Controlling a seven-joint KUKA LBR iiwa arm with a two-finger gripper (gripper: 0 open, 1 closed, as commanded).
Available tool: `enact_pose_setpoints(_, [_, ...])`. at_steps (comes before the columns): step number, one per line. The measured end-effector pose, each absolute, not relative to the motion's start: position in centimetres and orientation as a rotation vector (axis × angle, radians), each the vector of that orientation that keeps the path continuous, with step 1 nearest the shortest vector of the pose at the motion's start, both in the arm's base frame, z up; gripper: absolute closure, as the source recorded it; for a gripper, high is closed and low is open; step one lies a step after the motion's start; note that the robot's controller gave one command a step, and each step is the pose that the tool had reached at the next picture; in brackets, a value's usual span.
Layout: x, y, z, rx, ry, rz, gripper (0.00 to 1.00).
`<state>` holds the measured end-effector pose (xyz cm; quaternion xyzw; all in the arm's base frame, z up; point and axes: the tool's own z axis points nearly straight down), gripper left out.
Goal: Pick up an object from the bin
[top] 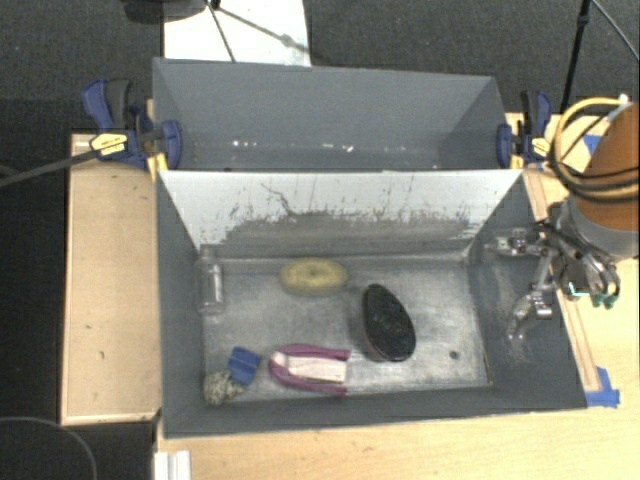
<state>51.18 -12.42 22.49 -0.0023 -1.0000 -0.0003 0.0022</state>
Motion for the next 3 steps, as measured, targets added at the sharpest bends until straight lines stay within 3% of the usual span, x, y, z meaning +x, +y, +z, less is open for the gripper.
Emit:
enact_pose_setpoints(1, [53.0,-0.5,6.8,-0.164,-3.137,-0.003,0.00])
enact_pose_setpoints(2, [57.4,2.4,10.3,-0.157,-3.145,-0.004,0.00])
enact_pose_setpoints(3, [52.6,4.4,10.9,-0.716,-3.058,-0.002,0.00])
